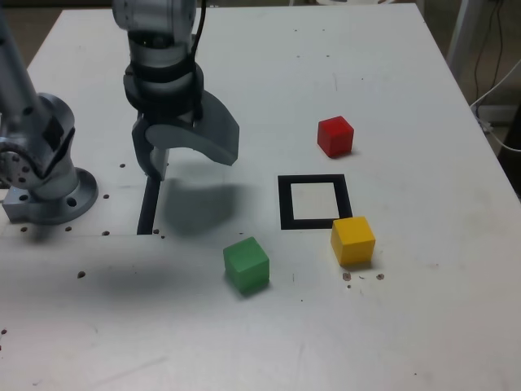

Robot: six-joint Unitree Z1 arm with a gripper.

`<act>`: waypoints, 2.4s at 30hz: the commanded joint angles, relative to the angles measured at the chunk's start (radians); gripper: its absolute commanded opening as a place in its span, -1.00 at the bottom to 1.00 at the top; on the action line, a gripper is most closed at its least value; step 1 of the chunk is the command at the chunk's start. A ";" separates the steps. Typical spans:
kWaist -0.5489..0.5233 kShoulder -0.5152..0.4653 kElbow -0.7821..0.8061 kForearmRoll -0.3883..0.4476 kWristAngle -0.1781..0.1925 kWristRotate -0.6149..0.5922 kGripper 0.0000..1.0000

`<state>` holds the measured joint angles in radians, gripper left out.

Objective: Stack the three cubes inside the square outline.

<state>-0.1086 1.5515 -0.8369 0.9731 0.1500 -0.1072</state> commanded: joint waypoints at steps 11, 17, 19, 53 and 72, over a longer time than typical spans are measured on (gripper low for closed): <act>0.001 -0.015 -0.003 0.028 0.087 -0.009 0.99; 0.008 -0.022 -0.028 0.046 -0.043 -0.019 0.99; 0.024 -0.020 -0.039 0.058 -0.075 -0.012 0.99; 0.358 0.423 -0.705 0.161 -0.097 0.067 0.94; 0.359 0.591 -0.795 0.167 -0.126 0.036 0.54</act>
<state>0.2511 2.1365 -1.6265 1.1421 0.0221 -0.0689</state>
